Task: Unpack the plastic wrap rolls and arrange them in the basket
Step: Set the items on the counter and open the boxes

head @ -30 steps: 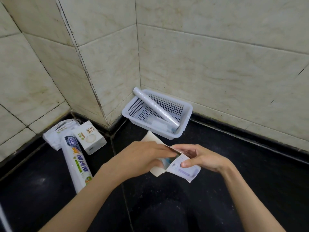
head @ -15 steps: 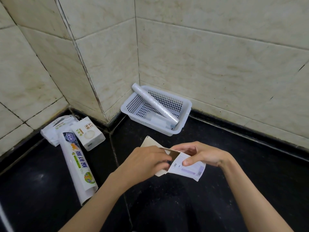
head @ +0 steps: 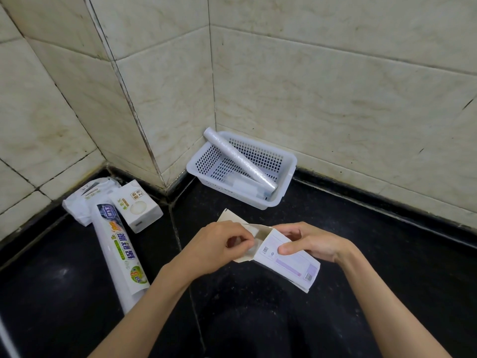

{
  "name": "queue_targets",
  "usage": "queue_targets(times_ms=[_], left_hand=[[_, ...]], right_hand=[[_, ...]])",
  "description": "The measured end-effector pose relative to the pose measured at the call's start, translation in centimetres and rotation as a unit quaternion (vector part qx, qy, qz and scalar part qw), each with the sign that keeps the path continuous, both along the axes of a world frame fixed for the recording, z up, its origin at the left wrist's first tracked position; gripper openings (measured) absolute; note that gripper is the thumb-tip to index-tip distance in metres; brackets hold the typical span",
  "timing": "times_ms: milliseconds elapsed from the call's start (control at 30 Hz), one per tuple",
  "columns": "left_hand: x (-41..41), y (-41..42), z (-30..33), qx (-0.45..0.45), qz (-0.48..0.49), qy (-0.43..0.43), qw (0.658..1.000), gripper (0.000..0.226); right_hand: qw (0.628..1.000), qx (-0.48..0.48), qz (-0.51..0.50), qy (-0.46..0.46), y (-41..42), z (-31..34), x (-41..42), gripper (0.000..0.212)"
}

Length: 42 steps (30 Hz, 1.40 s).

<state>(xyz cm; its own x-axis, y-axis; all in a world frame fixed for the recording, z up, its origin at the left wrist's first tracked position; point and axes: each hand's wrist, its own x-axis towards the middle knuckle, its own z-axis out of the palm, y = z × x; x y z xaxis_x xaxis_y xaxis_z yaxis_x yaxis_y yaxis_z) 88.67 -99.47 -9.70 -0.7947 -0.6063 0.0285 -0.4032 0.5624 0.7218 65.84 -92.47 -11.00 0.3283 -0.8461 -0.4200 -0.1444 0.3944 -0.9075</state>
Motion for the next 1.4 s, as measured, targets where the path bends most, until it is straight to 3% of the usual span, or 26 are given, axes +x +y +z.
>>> queue_targets(times_ms=[167, 300, 433, 567, 733, 800, 867, 967, 1200, 1400], left_hand=[[-0.5, -0.1, 0.4, -0.006, -0.019, -0.029, 0.999, 0.020], [-0.9, 0.5, 0.1, -0.025, 0.022, -0.013, 0.999, 0.013], [-0.4, 0.3, 0.0, 0.029, 0.049, 0.031, 0.998, 0.011], [1.0, -1.3, 0.8, 0.035, 0.104, 0.037, 0.993, 0.014], [2.0, -1.9, 0.9, 0.198, 0.034, 0.048, 0.979, 0.015], [1.9, -1.6, 0.8, 0.259, -0.007, 0.055, 0.964, 0.025], [1.6, -1.2, 0.5, 0.230, -0.021, 0.021, 0.973, 0.038], [0.7, -0.6, -0.1, 0.155, -0.003, -0.017, 0.988, 0.033], [0.5, -0.7, -0.2, 0.182, -0.005, -0.017, 0.983, 0.031], [1.4, -0.8, -2.3, 0.214, 0.107, 0.024, 0.971, 0.014]], right_hand=[[1.000, -0.016, 0.009, 0.015, -0.2, 0.1, -0.2, 0.059], [1.000, -0.013, 0.008, 0.014, -0.2, 0.0, 0.0, 0.053], [1.000, 0.008, 0.009, 0.001, -0.2, -0.2, 0.1, 0.042], [1.000, 0.016, -0.010, 0.012, 0.3, -0.6, -0.8, 0.049], [0.999, 0.022, -0.026, 0.017, 0.5, -0.9, -1.1, 0.048], [0.999, 0.027, -0.026, 0.018, 0.5, -1.0, -1.0, 0.046], [0.999, 0.032, -0.026, 0.018, 0.5, -1.0, -0.9, 0.044], [0.999, 0.035, -0.021, 0.020, 0.5, -1.0, -0.6, 0.041], [0.998, 0.052, -0.011, 0.020, 0.4, -1.6, -0.5, 0.046], [0.997, 0.056, -0.015, 0.056, 0.2, -2.5, 0.0, 0.043]])
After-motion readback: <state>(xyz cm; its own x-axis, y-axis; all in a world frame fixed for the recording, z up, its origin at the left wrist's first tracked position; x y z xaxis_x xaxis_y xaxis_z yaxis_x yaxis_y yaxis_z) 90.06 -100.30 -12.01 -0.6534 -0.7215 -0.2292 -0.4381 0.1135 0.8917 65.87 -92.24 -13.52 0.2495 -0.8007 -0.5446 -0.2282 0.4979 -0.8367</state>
